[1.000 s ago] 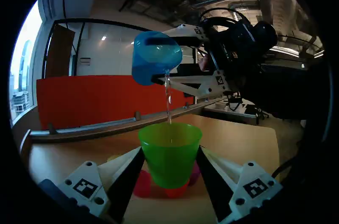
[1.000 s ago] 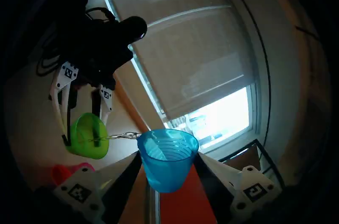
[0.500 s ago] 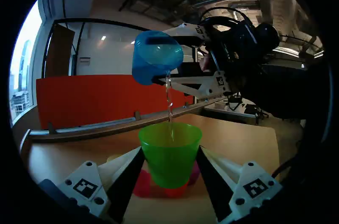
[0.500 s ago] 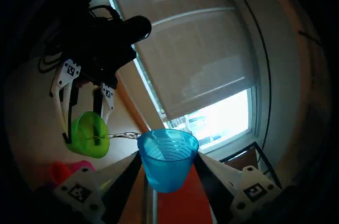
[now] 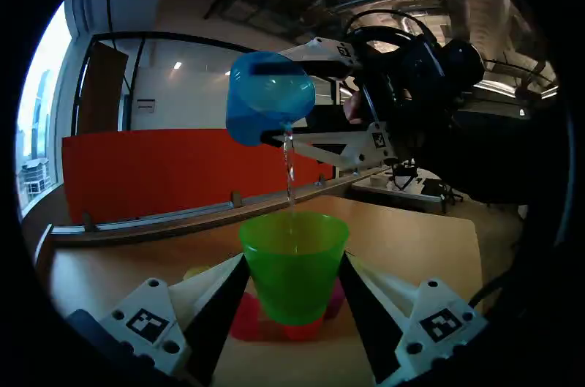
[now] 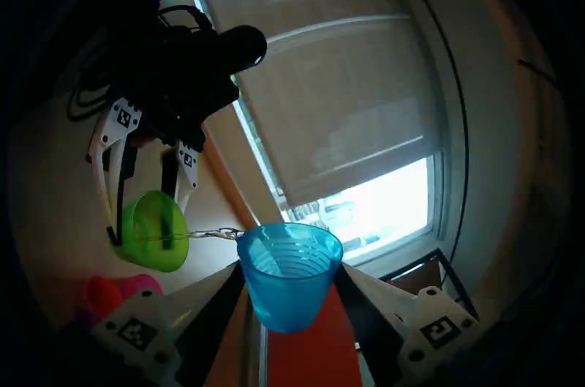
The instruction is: Pour water
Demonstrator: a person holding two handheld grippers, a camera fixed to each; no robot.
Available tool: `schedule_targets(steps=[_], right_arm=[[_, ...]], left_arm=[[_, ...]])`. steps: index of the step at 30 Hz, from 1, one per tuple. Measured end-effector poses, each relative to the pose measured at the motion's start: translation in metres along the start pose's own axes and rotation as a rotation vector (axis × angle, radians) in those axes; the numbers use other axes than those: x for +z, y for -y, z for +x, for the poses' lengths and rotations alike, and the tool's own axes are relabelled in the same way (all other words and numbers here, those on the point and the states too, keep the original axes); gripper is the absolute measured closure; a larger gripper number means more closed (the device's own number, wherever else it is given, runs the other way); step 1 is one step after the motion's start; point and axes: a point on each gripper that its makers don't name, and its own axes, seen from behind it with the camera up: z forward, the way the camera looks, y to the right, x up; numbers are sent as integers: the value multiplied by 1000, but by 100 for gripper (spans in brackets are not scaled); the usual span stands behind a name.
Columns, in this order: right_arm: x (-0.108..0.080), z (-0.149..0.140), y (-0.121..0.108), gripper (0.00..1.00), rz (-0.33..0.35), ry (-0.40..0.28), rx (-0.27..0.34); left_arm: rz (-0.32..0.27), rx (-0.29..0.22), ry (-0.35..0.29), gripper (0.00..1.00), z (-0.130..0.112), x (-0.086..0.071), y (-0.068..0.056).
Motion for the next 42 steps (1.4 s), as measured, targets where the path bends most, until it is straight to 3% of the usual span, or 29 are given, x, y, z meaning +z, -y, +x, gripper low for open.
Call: schedule_targets(steps=[42], right_arm=[[-3,3,-3,12,-17,9,-83]], left_arm=[[-1,7,0,18,2,-2,-1]])
